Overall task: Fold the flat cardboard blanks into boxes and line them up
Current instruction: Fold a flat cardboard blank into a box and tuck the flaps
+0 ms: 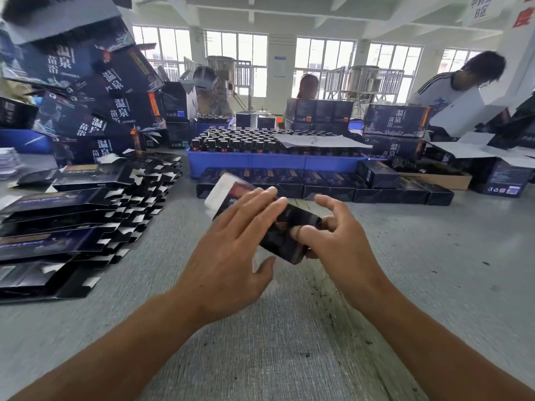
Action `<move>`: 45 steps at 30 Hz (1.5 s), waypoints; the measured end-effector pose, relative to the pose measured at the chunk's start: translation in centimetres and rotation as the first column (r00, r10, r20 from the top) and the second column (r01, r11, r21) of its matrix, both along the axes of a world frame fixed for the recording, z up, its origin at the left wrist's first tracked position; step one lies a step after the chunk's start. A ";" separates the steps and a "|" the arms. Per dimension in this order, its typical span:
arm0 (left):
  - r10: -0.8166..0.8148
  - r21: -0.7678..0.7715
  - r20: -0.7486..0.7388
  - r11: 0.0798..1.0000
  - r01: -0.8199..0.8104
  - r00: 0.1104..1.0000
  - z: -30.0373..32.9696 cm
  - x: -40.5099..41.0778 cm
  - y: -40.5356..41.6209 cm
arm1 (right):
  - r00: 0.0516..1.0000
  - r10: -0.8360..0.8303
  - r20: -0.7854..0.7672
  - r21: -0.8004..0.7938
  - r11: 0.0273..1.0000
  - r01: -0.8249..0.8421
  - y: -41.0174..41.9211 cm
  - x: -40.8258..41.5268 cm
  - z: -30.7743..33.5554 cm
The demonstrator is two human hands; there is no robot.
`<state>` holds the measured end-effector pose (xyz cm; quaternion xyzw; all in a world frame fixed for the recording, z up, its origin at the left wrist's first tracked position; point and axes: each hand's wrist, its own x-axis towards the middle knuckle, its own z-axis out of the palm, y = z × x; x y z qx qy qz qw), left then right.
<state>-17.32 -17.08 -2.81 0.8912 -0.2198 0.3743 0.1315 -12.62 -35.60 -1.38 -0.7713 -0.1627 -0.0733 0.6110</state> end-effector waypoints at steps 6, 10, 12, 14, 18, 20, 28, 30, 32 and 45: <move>0.004 -0.682 -0.242 0.711 -0.173 0.970 0.9 0.3 0.7 | 0.966 0.201 -0.166 0.103 0.977 -0.185 -1.0 1.1 -0.2; -0.297 -0.858 -0.229 0.511 -0.048 0.927 1.5 0.6 1.3 | 0.939 0.284 -0.196 -0.054 0.953 -0.299 -0.3 0.5 -0.7; -0.346 -0.853 -0.173 0.520 0.035 0.922 1.6 0.3 1.2 | 0.948 0.266 -0.172 -0.116 0.951 -0.288 -0.2 0.3 -0.6; -0.364 -0.845 -0.152 0.530 0.070 0.919 1.6 0.1 1.1 | 0.971 0.222 -0.092 -0.113 0.966 -0.232 -0.3 0.2 -0.3; -0.388 -0.802 -0.179 0.590 0.095 0.904 1.3 0.1 1.0 | 0.983 0.150 0.108 0.002 0.988 -0.152 -0.7 0.0 0.4; -0.389 -0.781 -0.196 0.617 0.097 0.900 1.4 0.0 0.8 | 0.968 0.187 0.165 0.039 0.980 -0.196 -0.8 -0.1 0.7; -0.428 -0.766 -0.216 0.631 0.119 0.877 1.8 -0.3 0.8 | 0.952 0.214 0.220 0.018 0.975 -0.223 -0.7 -0.9 1.4; -0.443 -0.774 -0.207 0.619 0.131 0.872 1.8 -0.3 0.7 | 0.953 0.192 0.234 0.030 0.978 -0.204 -0.7 -1.1 1.6; -0.460 -0.791 -0.183 0.594 0.148 0.869 1.8 -0.3 0.5 | 0.953 0.179 0.243 0.065 0.978 -0.200 -0.6 -1.2 1.7; -0.425 -0.811 -0.115 0.562 0.162 0.898 2.3 -0.8 0.0 | 0.935 0.181 0.305 0.205 0.946 -0.251 -0.4 -1.3 1.7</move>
